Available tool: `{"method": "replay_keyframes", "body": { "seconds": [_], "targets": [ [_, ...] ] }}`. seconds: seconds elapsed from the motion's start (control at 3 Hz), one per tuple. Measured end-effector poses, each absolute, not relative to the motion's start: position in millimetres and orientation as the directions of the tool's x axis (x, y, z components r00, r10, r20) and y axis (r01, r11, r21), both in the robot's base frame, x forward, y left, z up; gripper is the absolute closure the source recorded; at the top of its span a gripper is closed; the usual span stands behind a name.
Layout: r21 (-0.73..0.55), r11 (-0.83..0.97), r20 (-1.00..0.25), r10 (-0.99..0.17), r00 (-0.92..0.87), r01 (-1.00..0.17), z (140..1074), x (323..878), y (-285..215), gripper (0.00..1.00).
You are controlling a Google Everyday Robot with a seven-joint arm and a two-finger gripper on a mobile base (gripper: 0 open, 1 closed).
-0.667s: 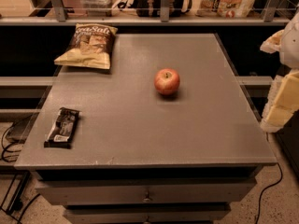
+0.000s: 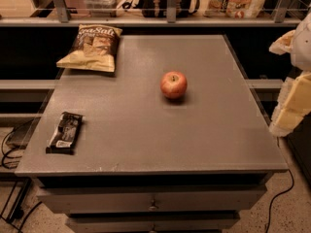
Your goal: Move rxbar chocolate near brown chip bag
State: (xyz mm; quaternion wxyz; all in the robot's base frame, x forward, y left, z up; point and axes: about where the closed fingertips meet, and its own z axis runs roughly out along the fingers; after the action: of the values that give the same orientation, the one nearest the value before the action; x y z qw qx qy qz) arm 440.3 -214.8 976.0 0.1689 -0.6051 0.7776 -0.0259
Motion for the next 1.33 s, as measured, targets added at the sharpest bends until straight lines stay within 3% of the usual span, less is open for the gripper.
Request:
{"method": "replay_keyframes", "body": {
  "seconds": [0.33, 1.33],
  "targets": [
    [-0.232, 0.211, -0.301, -0.944, -0.137, -0.95, 971.0, 446.1, -189.5, 0.0],
    [-0.141, 0.037, -0.565, -0.824, 0.05, -0.989, 941.9, 447.7, -36.2, 0.0]
  ]
}}
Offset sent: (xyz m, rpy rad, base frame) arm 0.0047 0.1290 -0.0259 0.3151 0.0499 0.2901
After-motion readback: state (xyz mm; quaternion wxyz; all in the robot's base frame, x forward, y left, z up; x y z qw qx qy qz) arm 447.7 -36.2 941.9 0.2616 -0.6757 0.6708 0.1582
